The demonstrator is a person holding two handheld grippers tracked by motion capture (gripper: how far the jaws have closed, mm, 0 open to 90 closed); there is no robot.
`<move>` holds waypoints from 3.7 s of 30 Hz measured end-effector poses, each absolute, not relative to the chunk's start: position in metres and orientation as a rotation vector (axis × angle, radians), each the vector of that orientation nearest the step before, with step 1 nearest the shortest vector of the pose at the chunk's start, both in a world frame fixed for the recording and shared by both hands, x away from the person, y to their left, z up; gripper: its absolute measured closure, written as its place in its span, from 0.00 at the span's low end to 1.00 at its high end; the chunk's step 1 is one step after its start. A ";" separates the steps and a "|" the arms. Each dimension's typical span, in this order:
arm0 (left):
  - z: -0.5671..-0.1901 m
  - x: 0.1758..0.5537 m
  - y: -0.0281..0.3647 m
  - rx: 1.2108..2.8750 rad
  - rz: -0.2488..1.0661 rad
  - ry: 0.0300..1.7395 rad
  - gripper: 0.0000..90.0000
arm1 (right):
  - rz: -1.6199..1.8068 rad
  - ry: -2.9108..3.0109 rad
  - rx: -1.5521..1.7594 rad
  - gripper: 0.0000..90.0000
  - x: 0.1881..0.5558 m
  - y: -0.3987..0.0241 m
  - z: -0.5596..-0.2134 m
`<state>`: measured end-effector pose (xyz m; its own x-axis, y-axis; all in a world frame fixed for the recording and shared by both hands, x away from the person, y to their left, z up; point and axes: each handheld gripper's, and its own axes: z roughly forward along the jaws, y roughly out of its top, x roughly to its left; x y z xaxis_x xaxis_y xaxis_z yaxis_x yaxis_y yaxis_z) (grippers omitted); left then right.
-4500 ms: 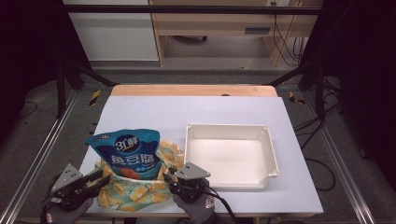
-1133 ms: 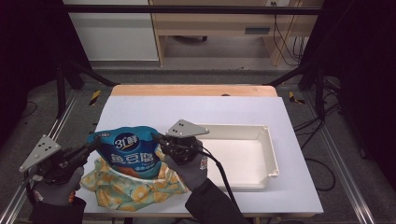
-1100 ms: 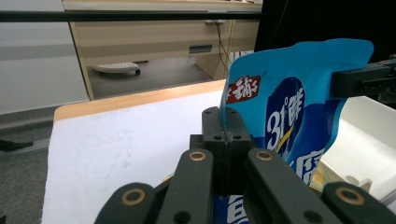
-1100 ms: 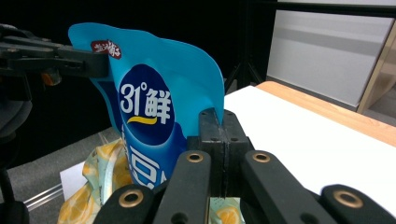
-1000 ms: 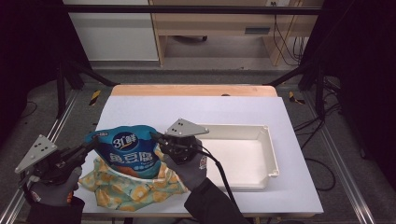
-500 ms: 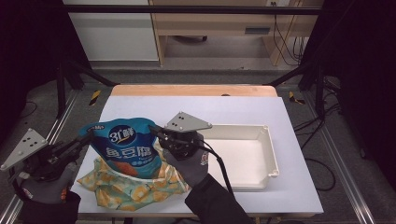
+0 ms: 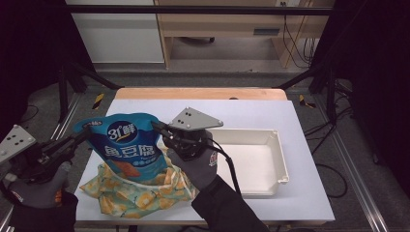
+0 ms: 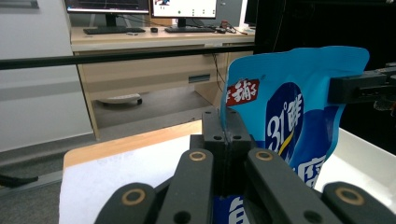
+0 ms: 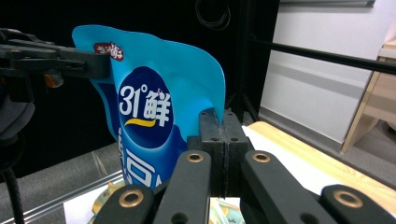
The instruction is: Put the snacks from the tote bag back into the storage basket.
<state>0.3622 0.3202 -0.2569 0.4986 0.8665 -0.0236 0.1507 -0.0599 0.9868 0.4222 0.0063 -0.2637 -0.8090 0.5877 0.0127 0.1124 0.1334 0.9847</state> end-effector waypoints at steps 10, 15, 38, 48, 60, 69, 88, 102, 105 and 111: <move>-0.236 0.358 0.315 1.529 0.756 0.879 1.00 | 1.724 2.014 0.643 1.00 0.417 0.001 -0.243; -0.232 0.359 0.306 1.537 0.753 0.867 1.00 | 1.719 1.996 0.648 1.00 0.417 -0.008 -0.238; -0.223 0.367 0.269 1.546 0.722 0.809 1.00 | 1.685 1.954 0.673 1.00 0.412 -0.048 -0.226; -0.219 0.369 0.254 1.557 0.710 0.781 1.00 | 1.669 1.932 0.680 1.00 0.408 -0.064 -0.222; -0.216 0.375 0.234 1.577 0.701 0.749 1.00 | 1.658 1.904 0.711 1.00 0.406 -0.084 -0.222; -0.209 0.377 0.209 1.607 0.704 0.714 1.00 | 1.651 1.866 0.745 1.00 0.402 -0.107 -0.221; -0.224 0.387 0.165 1.638 0.639 0.653 1.00 | 1.602 1.820 0.816 1.00 0.390 -0.154 -0.236; -0.240 0.395 0.141 1.643 0.583 0.635 1.00 | 1.564 1.792 0.864 1.00 0.386 -0.177 -0.249; -0.245 0.399 0.137 1.640 0.565 0.636 1.00 | 1.548 1.796 0.877 1.00 0.386 -0.181 -0.251; -0.249 0.403 0.127 1.645 0.551 0.626 1.00 | 1.527 1.785 0.901 1.00 0.388 -0.188 -0.254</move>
